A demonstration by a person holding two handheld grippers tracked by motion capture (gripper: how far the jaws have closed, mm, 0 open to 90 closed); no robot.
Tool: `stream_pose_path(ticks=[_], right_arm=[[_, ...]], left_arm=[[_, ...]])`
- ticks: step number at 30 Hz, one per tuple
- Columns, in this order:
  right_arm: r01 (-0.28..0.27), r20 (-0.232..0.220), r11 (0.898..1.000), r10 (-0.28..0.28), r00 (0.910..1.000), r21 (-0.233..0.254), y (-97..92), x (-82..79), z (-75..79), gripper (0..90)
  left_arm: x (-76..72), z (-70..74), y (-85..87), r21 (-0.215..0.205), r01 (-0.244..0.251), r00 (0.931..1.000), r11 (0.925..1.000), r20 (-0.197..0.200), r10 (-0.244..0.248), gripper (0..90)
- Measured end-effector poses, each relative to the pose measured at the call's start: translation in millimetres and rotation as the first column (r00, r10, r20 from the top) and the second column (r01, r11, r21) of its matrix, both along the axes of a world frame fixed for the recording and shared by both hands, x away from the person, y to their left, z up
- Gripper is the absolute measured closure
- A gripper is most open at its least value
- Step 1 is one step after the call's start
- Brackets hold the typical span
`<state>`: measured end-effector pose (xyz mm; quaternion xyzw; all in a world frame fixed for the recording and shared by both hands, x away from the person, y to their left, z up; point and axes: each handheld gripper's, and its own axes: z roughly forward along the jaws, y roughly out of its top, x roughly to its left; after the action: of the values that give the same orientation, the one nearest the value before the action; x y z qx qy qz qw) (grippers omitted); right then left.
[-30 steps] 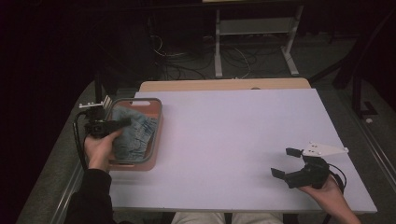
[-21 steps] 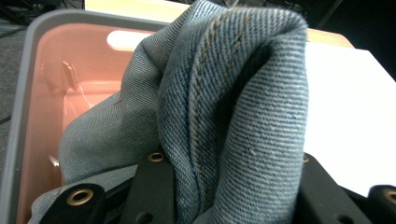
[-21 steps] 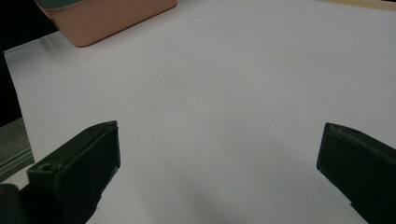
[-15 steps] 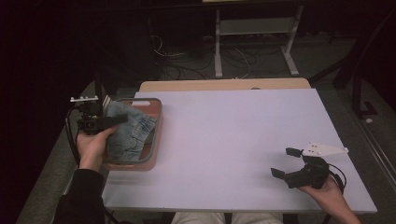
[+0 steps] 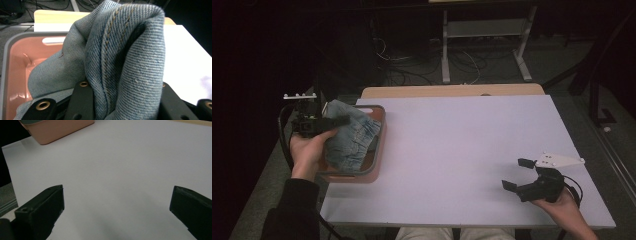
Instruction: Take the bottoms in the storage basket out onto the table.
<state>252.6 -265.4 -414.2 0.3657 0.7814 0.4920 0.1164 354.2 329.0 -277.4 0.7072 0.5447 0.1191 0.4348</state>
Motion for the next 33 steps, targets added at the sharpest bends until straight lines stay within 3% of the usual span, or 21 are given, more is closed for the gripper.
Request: stream_pose_path(ticks=[8,20,29,33], right_arm=[[-0.001,0.001,1.000,0.001,1.0000,0.001,-0.4,0.0,0.1,0.0],[0.003,0.001,1.000,-0.003,1.0000,0.006,-1.0,-0.7,1.1,0.0],[0.002,0.006,1.000,-0.002,1.0000,0.011,-1.2,-0.9,1.5,0.0],[0.000,0.007,1.000,0.000,1.0000,0.015,-1.5,-1.0,1.7,0.0]], left_arm=[[-1.2,18.6,1.5,-0.034,0.019,0.9997,0.9992,0.015,-0.019,67.6],[-6.3,51.2,-10.1,-0.032,0.059,0.9960,0.9978,0.069,-0.056,67.6],[-7.2,72.0,-33.7,-0.036,0.135,0.9856,0.9902,0.107,-0.131,67.6],[-7.3,78.1,-46.3,-0.064,0.180,0.9770,0.9815,0.127,-0.171,67.6]])
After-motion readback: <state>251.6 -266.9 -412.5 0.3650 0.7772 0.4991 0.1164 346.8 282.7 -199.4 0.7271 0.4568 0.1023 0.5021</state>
